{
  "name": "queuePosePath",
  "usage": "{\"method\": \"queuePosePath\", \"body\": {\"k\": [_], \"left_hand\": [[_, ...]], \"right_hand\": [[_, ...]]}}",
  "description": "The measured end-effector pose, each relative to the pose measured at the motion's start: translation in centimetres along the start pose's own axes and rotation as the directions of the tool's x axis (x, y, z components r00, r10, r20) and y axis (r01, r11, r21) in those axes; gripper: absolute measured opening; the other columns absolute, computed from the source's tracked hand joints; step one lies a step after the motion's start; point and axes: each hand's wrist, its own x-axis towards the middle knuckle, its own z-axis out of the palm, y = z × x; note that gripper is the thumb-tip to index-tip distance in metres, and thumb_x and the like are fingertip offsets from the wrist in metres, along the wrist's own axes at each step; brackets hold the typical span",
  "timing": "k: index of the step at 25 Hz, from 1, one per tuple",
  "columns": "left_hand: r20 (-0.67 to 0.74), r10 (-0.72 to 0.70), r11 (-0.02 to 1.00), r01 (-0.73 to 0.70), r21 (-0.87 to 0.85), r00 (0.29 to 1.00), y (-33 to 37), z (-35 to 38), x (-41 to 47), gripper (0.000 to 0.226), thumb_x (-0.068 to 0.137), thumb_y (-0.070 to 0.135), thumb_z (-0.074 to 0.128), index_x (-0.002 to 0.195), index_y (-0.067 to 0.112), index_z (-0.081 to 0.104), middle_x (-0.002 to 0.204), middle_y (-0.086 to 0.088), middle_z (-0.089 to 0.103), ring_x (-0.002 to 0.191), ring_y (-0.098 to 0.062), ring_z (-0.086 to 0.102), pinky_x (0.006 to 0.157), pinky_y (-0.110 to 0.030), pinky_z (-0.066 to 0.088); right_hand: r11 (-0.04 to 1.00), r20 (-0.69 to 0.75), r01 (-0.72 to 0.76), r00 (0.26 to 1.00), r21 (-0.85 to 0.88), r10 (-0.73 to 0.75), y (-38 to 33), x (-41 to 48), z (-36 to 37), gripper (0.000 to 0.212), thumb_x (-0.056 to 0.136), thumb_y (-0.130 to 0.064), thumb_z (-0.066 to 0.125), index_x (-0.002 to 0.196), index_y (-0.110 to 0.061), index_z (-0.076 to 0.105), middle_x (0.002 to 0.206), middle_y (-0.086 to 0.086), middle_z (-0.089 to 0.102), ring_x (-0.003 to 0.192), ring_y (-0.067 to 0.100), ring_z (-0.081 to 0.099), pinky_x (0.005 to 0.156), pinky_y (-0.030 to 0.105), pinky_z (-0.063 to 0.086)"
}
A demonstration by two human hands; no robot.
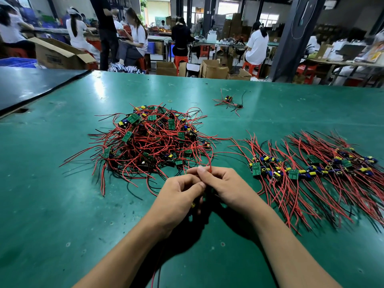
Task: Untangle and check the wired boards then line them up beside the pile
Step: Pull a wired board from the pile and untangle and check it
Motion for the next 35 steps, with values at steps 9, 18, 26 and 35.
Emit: {"method": "queuePosePath", "body": {"k": [9, 18, 26, 35], "left_hand": [[0.033, -0.001, 0.998, -0.001, 0.069, 0.999, 0.1, 0.2, -0.1, 0.018, 0.096, 0.01, 0.057, 0.08, 0.004, 0.064, 0.056, 0.0, 0.058, 0.045, -0.017, 0.055, 0.042, -0.017, 0.037], [0.054, 0.007, 0.996, -0.012, 0.087, 0.999, 0.4, -0.1, -0.4, 0.018, 0.096, 0.011, 0.057, 0.081, 0.004, 0.063, 0.056, -0.001, 0.06, 0.047, -0.017, 0.056, 0.045, -0.017, 0.04], [0.033, -0.027, 0.999, 0.026, 0.022, 0.999, 0.4, -0.1, -0.4, 0.021, 0.096, 0.01, 0.057, 0.077, 0.004, 0.064, 0.055, -0.005, 0.06, 0.044, -0.018, 0.055, 0.042, -0.016, 0.038], [-0.016, -0.024, 0.999, 0.024, -0.033, 1.0, -0.1, -0.1, -0.2, 0.024, 0.095, 0.009, 0.058, 0.073, 0.001, 0.063, 0.057, -0.008, 0.059, 0.044, -0.02, 0.055, 0.045, -0.024, 0.046]], "right_hand": [[0.923, -0.305, 0.092, 0.927, -0.373, -0.216, 0.1, 0.8, -1.7, 0.037, 0.1, -0.043, 0.053, 0.095, -0.018, 0.079, 0.073, -0.009, 0.071, 0.048, 0.001, 0.047, 0.05, 0.011, 0.036], [0.844, -0.031, -0.13, 0.985, 0.52, 0.17, -1.1, 0.7, -1.5, 0.056, 0.102, -0.048, 0.038, 0.095, -0.014, 0.082, 0.088, 0.0, 0.075, 0.068, 0.013, 0.053, 0.064, 0.03, 0.047], [0.951, -0.083, -0.104, 0.987, 0.292, 0.134, -1.0, 0.7, -0.9, 0.053, 0.09, -0.059, 0.044, 0.093, -0.022, 0.083, 0.09, -0.003, 0.075, 0.064, 0.007, 0.053, 0.065, 0.026, 0.04], [0.997, -0.03, -0.081, 0.996, 0.011, 0.082, 0.0, 0.0, 0.8, 0.037, 0.097, -0.042, 0.06, 0.103, -0.009, 0.076, 0.059, 0.016, 0.061, 0.043, 0.024, 0.058, 0.044, 0.026, 0.048]]}}
